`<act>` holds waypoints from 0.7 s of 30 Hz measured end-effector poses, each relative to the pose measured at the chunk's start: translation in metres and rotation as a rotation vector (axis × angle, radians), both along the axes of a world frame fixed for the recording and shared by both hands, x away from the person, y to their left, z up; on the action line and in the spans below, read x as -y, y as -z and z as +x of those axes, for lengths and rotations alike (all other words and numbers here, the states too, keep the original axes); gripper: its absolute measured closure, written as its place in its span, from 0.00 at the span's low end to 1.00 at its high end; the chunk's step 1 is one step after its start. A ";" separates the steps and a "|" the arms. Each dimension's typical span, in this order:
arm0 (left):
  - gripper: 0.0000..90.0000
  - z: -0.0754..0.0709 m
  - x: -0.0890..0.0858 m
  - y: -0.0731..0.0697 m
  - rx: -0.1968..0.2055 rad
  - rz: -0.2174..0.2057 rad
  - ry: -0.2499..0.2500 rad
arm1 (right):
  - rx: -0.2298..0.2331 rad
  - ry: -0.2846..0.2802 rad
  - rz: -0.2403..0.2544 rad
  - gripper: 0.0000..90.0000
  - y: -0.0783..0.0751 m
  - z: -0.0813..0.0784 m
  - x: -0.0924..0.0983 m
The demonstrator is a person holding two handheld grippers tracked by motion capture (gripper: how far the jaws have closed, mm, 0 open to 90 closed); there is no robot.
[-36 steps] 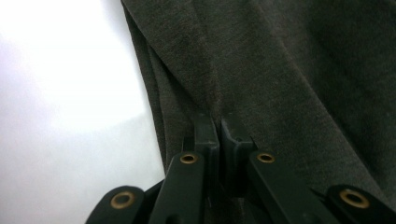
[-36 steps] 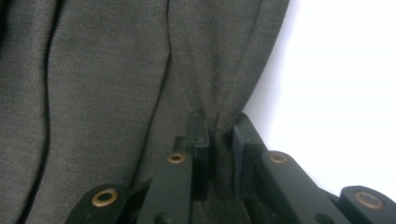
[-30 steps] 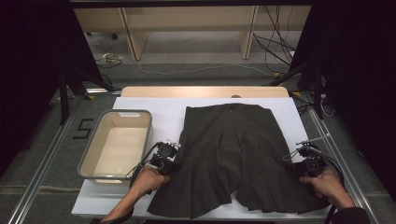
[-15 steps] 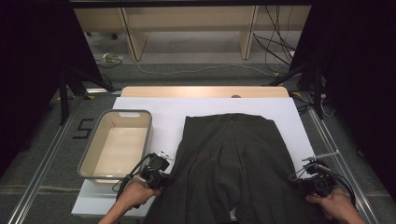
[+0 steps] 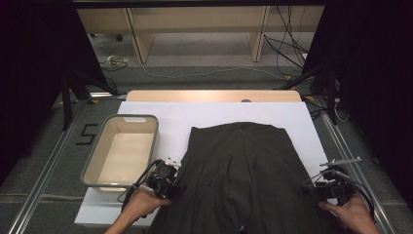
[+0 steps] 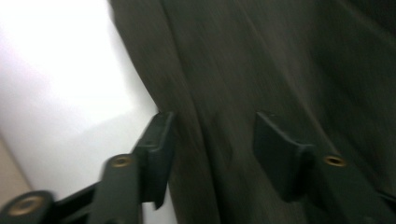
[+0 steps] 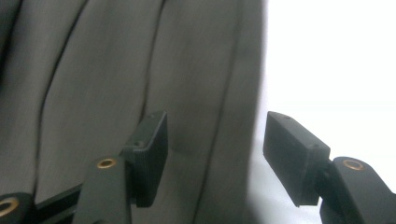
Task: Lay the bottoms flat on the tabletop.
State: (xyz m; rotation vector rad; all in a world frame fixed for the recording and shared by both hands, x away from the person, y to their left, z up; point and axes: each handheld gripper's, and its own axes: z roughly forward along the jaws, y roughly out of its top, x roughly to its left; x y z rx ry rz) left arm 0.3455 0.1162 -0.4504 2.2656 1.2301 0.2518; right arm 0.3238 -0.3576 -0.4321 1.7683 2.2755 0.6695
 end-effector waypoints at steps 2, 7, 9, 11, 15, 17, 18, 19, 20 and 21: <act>0.47 0.008 0.003 0.001 -0.004 -0.024 -0.029 | 0.008 0.016 0.006 0.46 0.000 0.013 0.001; 0.58 0.021 0.007 0.013 -0.031 -0.026 -0.037 | -0.047 -0.008 0.016 0.58 0.013 0.035 -0.006; 0.71 0.024 0.008 0.018 -0.037 -0.015 -0.017 | -0.070 -0.018 0.007 0.70 0.017 0.039 -0.008; 0.85 0.023 0.009 0.020 -0.049 -0.006 -0.007 | -0.084 -0.034 0.002 0.82 0.021 0.040 -0.009; 0.96 0.020 0.011 0.021 -0.045 0.011 0.014 | -0.106 -0.058 -0.004 0.92 0.022 0.037 -0.010; 0.97 0.017 0.012 0.020 -0.046 0.013 0.027 | -0.105 -0.070 -0.015 0.94 0.022 0.035 -0.012; 0.97 0.016 0.012 0.020 -0.047 0.018 0.036 | -0.112 -0.067 -0.013 0.94 0.022 0.033 -0.013; 0.97 0.013 0.012 0.020 -0.048 0.019 0.049 | -0.114 -0.072 -0.012 0.94 0.021 0.031 -0.013; 0.97 0.011 0.012 0.019 -0.049 0.016 0.057 | -0.113 -0.077 -0.009 0.94 0.021 0.028 -0.012; 0.97 0.008 0.012 0.019 -0.051 0.012 0.059 | -0.115 -0.079 -0.004 0.94 0.020 0.025 -0.012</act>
